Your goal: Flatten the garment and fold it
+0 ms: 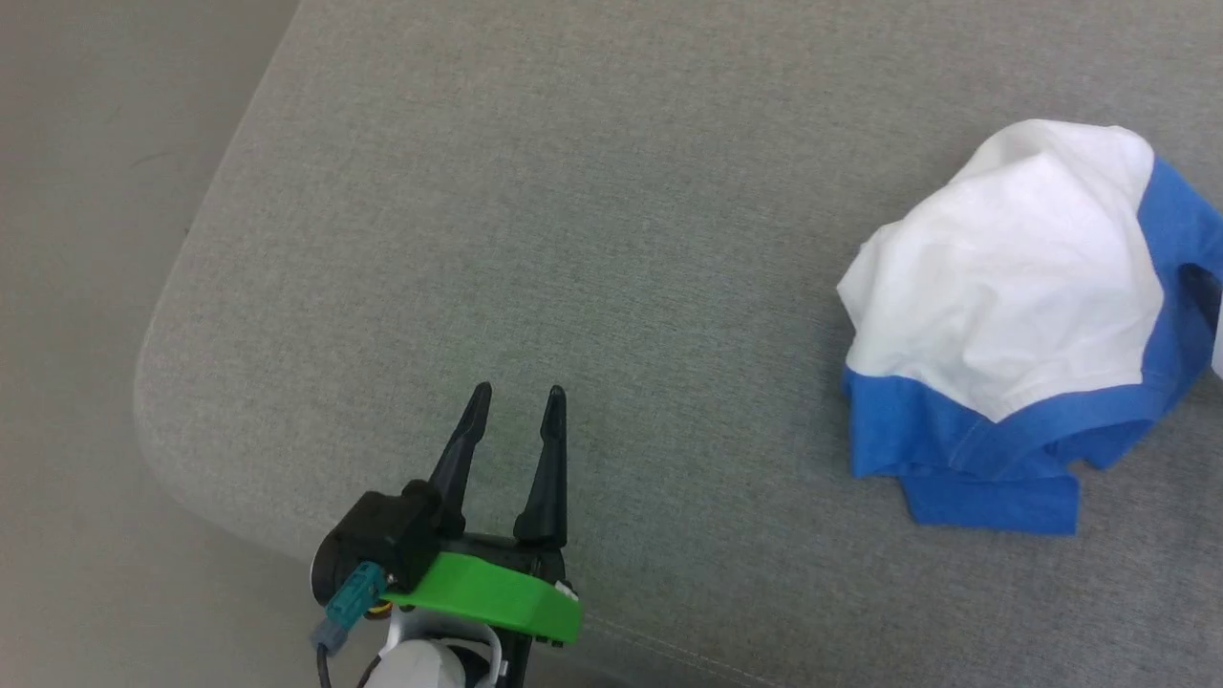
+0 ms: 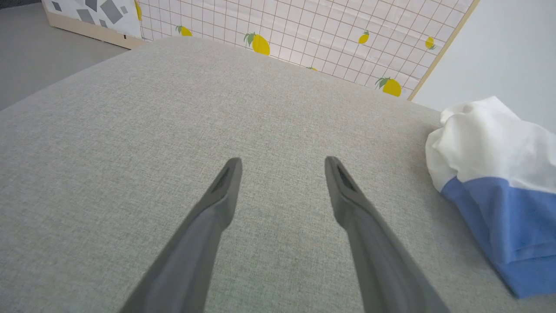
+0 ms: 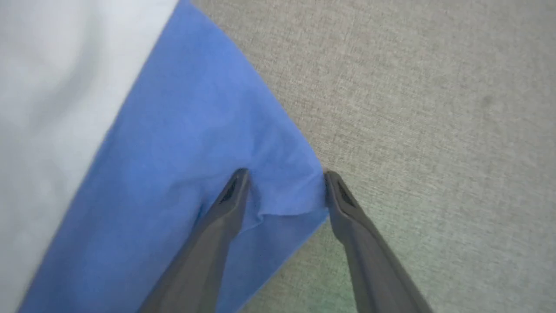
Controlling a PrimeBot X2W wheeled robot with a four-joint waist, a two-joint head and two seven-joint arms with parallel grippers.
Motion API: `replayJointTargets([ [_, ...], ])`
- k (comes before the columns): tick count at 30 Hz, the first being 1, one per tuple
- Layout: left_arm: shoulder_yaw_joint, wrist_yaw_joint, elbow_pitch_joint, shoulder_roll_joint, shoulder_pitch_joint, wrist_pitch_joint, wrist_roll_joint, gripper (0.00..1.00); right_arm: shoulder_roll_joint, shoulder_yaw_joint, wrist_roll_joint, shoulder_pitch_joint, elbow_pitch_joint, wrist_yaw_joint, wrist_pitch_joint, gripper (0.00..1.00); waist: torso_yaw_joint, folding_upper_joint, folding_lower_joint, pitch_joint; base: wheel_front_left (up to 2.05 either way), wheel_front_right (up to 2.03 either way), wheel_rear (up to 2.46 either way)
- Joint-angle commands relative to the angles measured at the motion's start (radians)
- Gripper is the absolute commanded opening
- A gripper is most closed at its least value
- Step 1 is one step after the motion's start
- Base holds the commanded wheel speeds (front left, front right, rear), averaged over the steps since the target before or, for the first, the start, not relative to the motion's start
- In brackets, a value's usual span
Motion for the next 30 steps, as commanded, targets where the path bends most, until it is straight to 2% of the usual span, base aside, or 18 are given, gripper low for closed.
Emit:
replayJointTargets([
  [1, 0.001, 0.004, 0.003, -0.003, -0.017, -0.004, -0.014, 1.0, 0.003, 0.007, 0.002, 0.003, 0.017, -0.001, 0.022, 0.0, 0.008, -0.0001, -0.0001, 0.008, 0.0, 0.0, 0.0],
  [7, 0.013, -0.002, 0.014, -0.003, -0.013, -0.004, -0.013, 1.0, 0.012, 0.011, 0.0, -0.009, 0.007, -0.001, 0.01, 0.0, -0.03, -0.0001, -0.0001, -0.031, 0.0, 0.0, 0.0],
  [16, 0.048, -0.013, 0.035, -0.003, 0.023, -0.004, -0.003, 1.0, 0.017, 0.008, -0.014, -0.026, -0.037, -0.001, -0.145, 0.0, -0.133, -0.0001, -0.0001, -0.171, 0.0, 0.0, 0.0],
  [24, 0.073, -0.016, 0.044, -0.003, 0.085, -0.004, 0.004, 1.0, -0.085, -0.024, -0.02, 0.027, -0.154, -0.001, -0.168, 0.0, -0.198, -0.0001, -0.0001, -0.269, 0.0, 0.0, 0.0],
  [30, 0.088, -0.02, 0.043, -0.003, 0.134, -0.004, 0.005, 1.0, -0.177, -0.076, -0.039, 0.171, -0.22, -0.001, -0.149, 0.0, -0.227, -0.0001, -0.0001, -0.311, 0.0, 0.0, 0.0],
])
